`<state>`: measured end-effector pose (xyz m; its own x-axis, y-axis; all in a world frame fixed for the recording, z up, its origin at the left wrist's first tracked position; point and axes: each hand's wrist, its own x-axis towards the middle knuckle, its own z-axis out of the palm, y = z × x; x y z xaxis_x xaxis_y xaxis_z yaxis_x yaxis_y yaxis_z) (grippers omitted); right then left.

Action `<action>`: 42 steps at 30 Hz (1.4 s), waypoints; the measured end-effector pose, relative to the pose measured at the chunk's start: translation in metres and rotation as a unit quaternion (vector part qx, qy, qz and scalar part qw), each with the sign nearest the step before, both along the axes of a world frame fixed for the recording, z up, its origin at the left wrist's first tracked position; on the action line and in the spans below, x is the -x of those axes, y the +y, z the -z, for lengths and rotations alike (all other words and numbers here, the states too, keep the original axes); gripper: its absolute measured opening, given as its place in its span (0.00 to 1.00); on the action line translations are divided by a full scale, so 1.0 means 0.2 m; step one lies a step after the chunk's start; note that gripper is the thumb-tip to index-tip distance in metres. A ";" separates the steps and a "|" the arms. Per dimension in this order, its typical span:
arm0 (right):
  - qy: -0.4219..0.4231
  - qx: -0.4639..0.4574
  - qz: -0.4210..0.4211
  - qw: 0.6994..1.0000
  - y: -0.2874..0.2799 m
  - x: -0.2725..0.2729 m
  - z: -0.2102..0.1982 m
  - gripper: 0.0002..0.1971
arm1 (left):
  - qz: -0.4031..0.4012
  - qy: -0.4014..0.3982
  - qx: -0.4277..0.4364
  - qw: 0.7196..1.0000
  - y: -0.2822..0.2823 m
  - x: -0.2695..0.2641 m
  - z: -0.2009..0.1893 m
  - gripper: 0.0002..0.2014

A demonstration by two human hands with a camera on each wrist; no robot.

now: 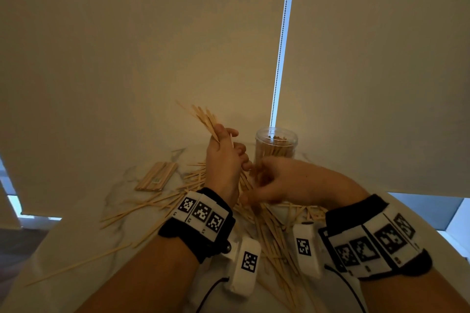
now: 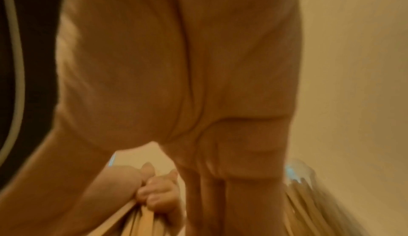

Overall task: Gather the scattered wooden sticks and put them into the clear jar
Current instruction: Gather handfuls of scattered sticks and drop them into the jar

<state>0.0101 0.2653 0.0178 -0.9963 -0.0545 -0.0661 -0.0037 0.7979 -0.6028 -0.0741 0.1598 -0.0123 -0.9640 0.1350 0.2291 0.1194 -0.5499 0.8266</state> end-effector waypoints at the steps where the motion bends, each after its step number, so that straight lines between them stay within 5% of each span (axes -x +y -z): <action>1: -0.036 -0.014 -0.014 0.999 -0.01 0.01 0.01 0.32 | 0.013 0.003 -0.006 1.000 0.00 0.00 0.00 0.23; 5: -0.023 -0.001 -0.018 1.000 -0.03 0.05 0.07 0.10 | 0.059 0.042 0.023 0.997 0.01 -0.02 0.00 0.20; 13: 0.078 -0.028 0.014 0.996 0.00 0.02 0.00 0.10 | 0.074 0.125 0.090 0.985 -0.09 0.00 -0.05 0.22; 16: 0.206 0.115 0.117 0.965 0.07 -0.02 -0.11 0.13 | 0.115 0.147 0.174 0.967 -0.08 -0.03 -0.04 0.20; 19: 0.355 0.214 0.182 0.892 0.10 -0.07 -0.19 0.16 | 0.157 0.220 0.316 0.910 -0.06 -0.08 -0.02 0.19; 23: 0.456 0.091 0.201 0.862 0.10 -0.12 -0.23 0.15 | 0.160 0.367 0.469 0.787 -0.03 -0.14 -0.01 0.20; 25: 0.411 0.054 0.204 0.887 0.08 -0.11 -0.22 0.17 | 0.137 0.386 0.477 0.777 -0.02 -0.16 -0.02 0.20; 28: 0.230 0.106 0.173 0.952 0.01 -0.08 -0.16 0.24 | 0.084 0.394 0.492 0.772 -0.01 -0.13 -0.02 0.17; 33: 0.179 0.098 0.171 0.964 -0.01 -0.07 -0.14 0.28 | 0.073 0.406 0.550 0.726 -0.06 -0.08 -0.01 0.07; 37: 0.096 0.134 0.140 0.976 -0.05 -0.04 -0.08 0.35 | 0.081 0.428 0.515 0.738 -0.04 -0.08 -0.02 0.29; 42: 0.111 0.114 0.197 0.967 -0.03 -0.04 -0.10 0.23 | 0.109 0.365 0.498 0.779 -0.04 -0.12 -0.04 0.65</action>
